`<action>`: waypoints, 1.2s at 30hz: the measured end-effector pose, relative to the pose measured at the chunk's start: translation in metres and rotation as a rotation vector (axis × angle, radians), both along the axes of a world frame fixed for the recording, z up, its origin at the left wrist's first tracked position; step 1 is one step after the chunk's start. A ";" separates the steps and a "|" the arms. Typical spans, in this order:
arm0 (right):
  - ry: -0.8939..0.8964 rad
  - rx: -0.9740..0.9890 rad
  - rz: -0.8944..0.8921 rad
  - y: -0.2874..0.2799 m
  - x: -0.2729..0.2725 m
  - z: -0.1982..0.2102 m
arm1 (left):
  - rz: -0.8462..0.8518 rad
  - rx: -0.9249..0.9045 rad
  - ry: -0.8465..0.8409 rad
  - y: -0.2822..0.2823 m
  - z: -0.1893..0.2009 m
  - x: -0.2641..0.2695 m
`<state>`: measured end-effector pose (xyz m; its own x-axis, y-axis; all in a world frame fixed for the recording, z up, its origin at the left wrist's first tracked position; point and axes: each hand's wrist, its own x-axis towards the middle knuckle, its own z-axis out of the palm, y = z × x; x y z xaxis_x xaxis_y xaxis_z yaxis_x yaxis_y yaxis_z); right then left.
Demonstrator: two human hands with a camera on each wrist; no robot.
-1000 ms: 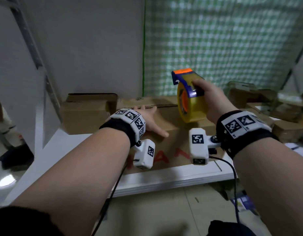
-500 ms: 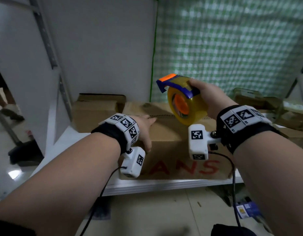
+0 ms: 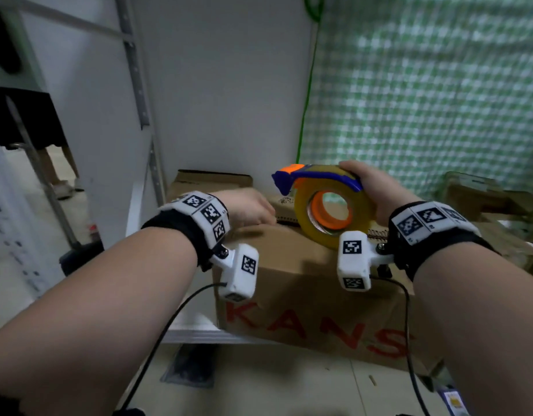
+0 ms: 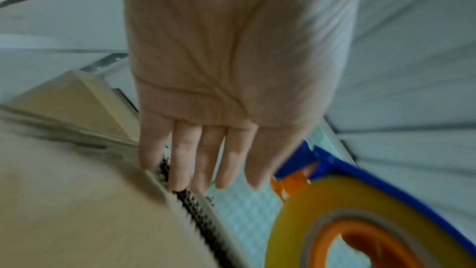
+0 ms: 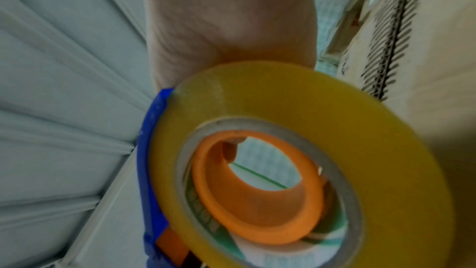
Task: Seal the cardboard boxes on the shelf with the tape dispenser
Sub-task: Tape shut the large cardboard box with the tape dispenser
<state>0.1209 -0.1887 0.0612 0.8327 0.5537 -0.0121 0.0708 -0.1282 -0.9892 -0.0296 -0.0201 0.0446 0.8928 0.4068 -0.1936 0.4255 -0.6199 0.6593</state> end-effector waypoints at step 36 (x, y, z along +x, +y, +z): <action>-0.192 -0.389 0.215 0.021 -0.008 0.032 | 0.726 -0.774 -0.418 0.084 -0.018 -0.005</action>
<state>0.1133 -0.1681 0.0927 0.7077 0.6980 -0.1098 0.3129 -0.4489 -0.8370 -0.0346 0.0643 0.0271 0.5489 0.7544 -0.3600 0.1746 0.3177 0.9320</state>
